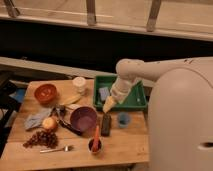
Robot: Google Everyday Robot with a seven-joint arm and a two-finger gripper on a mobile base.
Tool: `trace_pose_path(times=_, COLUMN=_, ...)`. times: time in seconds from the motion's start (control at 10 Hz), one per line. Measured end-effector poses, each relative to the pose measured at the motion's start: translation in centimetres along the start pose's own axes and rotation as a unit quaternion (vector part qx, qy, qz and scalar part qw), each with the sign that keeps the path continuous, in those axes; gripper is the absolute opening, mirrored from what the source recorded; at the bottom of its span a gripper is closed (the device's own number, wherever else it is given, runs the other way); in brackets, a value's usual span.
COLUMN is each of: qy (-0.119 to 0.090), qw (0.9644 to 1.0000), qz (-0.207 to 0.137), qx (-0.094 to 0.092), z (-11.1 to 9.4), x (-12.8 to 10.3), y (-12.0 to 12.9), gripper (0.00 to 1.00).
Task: Wipe purple bowl with eraser
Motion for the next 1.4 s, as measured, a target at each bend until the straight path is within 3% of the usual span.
trace_pose_path(times=0.2, qy=0.005, qw=0.9998, qz=-0.017, qx=-0.005, z=1.1, x=0.3, y=1.5, gripper=0.70)
trace_pose_path(times=0.7, qy=0.008, qw=0.9998, qz=-0.014, qx=-0.008, z=1.4, x=0.3, y=1.6, gripper=0.70)
trace_pose_path(times=1.0, qy=0.022, qw=0.9989, qz=0.000, qx=-0.041, z=4.1, x=1.3, y=1.9, gripper=0.70)
trace_pose_path(times=1.4, qy=0.030, qw=0.9975, qz=0.008, qx=-0.064, z=5.4, x=1.7, y=2.5, gripper=0.70)
